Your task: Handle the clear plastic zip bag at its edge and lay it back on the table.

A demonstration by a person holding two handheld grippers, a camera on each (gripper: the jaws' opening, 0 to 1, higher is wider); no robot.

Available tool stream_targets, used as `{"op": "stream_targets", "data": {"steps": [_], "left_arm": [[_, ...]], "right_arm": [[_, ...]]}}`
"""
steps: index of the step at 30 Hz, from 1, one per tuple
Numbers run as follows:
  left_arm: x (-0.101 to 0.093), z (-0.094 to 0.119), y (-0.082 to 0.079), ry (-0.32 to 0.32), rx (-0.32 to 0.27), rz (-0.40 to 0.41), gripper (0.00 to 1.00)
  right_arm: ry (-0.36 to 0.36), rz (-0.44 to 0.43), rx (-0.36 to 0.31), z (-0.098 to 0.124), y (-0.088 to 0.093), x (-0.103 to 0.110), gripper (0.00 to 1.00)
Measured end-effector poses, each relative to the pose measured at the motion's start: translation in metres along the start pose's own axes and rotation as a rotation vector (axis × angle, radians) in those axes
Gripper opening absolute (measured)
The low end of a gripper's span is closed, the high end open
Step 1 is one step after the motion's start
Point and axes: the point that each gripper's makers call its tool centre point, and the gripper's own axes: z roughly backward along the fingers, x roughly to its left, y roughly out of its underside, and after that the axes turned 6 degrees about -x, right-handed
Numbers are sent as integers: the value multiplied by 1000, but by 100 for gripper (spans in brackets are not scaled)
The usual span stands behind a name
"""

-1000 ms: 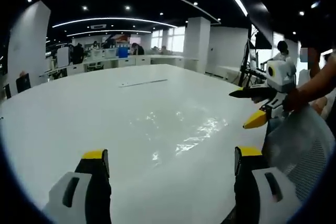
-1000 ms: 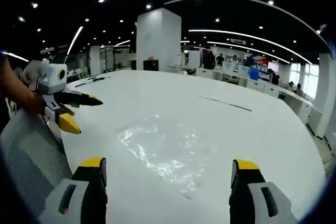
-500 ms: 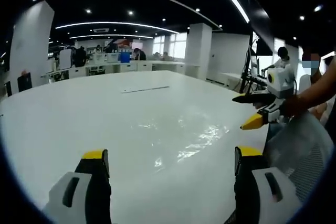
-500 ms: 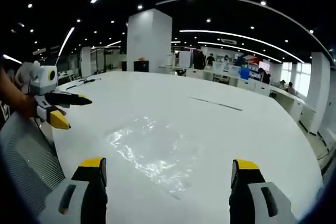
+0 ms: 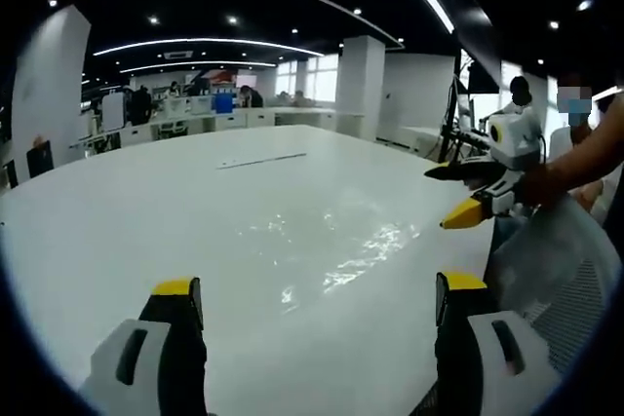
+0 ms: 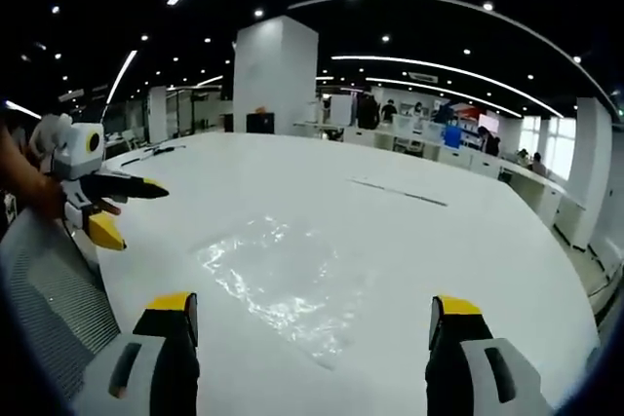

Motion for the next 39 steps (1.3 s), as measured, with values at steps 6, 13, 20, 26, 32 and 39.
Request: {"op": "stream_targets", "data": {"steps": [6,13,20,26,32,39], "left_arm": [[12,2,-1,-18,-6,13,98],[14,4,-1,-33,-9,20,98],[11,3,1,-20,-2,15,98],[10,2,3,-10,7,15,97],[8,1,3,-7,11,9,97],[6,1,4,6,16,3,96]], "right_arm": [[-10,-2,7,-1,2,2,100],[-21,6,26,-1,5,5,99],[-24,8,33,-1,7,5,98],[-22,2,30,-1,5,4,96],[-31,-13,43,-2,6,7,88],[-24,-40,41,-9,5,5,74]]}}
